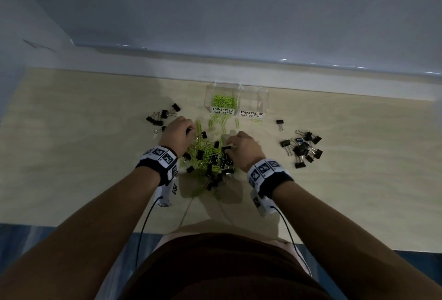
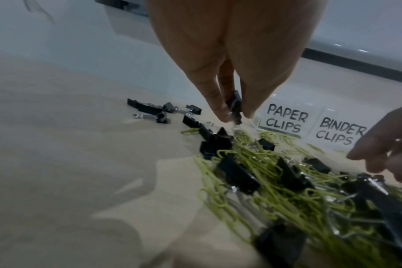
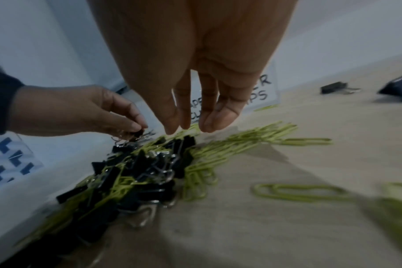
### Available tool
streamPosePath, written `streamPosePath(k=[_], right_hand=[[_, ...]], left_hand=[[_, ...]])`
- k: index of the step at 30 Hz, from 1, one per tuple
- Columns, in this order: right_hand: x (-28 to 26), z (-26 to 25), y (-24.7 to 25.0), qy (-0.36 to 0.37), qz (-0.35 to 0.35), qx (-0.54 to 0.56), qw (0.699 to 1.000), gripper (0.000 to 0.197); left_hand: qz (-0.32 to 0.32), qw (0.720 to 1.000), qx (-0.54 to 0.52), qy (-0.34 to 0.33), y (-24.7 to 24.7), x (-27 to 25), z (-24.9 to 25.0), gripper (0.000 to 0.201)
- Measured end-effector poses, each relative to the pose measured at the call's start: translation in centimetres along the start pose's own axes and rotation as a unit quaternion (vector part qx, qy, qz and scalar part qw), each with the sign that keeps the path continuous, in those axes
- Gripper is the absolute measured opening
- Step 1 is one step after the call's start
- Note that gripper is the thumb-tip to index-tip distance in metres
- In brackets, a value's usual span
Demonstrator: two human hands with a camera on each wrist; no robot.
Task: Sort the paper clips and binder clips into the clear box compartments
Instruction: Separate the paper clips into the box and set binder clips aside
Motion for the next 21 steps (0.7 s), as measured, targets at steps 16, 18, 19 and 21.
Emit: streamPosePath(k=[16, 18, 19, 21], right_hand=[[-1.3, 9.2, 7.1, -0.184, 0.184, 0.158, 0.952, 0.005], [-1.7, 11.8, 8.4, -0.17, 0.196, 0.079, 0.962, 0.01], [-1.9, 12.7, 8.6, -0.161, 0.187, 0.041, 0.968, 0.013], [-2.2, 13.6, 8.3, -0.141, 0.16, -0.018, 0.977, 0.018]], left_hand=[[-0.171, 0.98, 0.037, -0.091, -6.2, -2.0, 5.2, 0.019], [-0.163, 0.982, 0.044, -0.084, -5.7, -1.7, 4.4, 0.018], [-0.152, 0.983, 0.045, -0.089, -5.5, -1.5, 4.4, 0.018], [-0.133, 0.983, 0.032, -0.118, -5.1, -1.5, 5.6, 0.02]])
Point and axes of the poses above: each hand's wrist, its own x-axis towards the middle knuckle, its own y-axis out of the back of the hand, z = x × y, the point moved 10 cm from there along x, towards the middle knuckle, and after that the axes turned 8 degrees about z, right-handed, at the moved point
